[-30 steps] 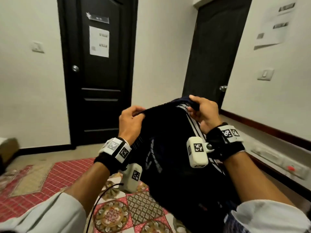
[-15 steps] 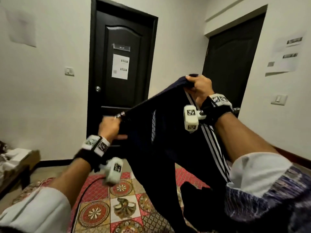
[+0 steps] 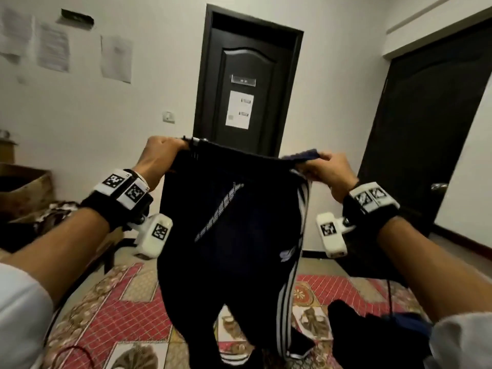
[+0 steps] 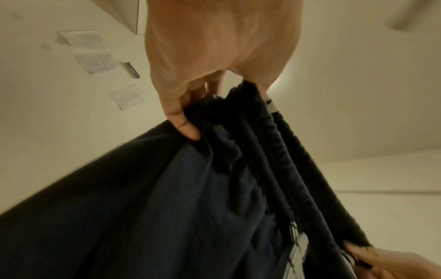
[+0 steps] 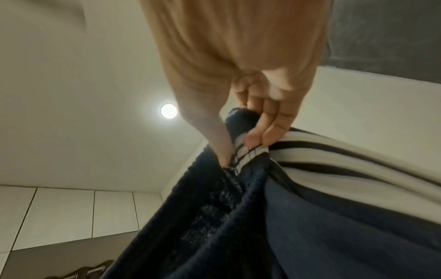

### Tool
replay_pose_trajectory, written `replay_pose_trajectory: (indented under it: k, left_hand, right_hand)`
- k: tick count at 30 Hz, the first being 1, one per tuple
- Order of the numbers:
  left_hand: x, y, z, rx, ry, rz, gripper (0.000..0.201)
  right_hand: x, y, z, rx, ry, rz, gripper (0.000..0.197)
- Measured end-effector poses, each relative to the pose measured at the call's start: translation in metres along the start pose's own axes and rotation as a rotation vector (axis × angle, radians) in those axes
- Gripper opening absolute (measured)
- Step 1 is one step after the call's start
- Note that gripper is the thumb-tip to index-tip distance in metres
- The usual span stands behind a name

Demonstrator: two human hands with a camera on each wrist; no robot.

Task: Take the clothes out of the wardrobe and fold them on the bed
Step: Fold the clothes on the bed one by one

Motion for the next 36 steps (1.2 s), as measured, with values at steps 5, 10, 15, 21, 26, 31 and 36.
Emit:
replay_pose_trajectory:
  k: [5,10,15,21,26,31,36]
  left_hand:
    - [0.06,0.004,-0.044,-0.404,-0.018,-0.277,0.023]
    - [0.155,0.049,-0.145,-0.705,-0.163,-0.907,0.043]
    - [0.247,0.097,-0.212,-0.637,-0.366,-1.086,0.046]
    - [0.275,0.16,-0.195,-0.176,-0.239,-0.596,0.085]
    - [0.264,0.151,-0.223,0.128,-0.483,-0.086,0.02]
    - [0.257,0.125,-0.236,0.393,-0.716,0.11,0.027]
    - [0.251,0.121,-0.216,0.533,-0.659,0.114,0.026]
  right_hand:
    - [0.042,-0.001,0.116,0.119,0.326,0.04,0.019]
    - [0.083,0.022,0.165,0.084,0.487,-0.019,0.016]
    - [0.126,0.076,0.176,-0.05,0.574,-0.135,0.02]
    - [0.173,0.139,0.14,-0.03,0.429,-0.412,0.015]
    - [0.192,0.153,0.122,0.029,0.275,-0.612,0.046]
    - [0.226,0.105,0.174,0.234,0.244,-0.492,0.065]
    - [0.31,0.116,0.246,0.236,0.391,-0.528,0.107]
Point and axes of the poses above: each hand's wrist, its own x-axis away from the middle knuckle, its own y-axis out of the palm, z = x × y, the point moved 10 cm from there along -x, towards the middle knuckle, and after that the axes turned 2 degrees about -z, right-handed, at the moved point
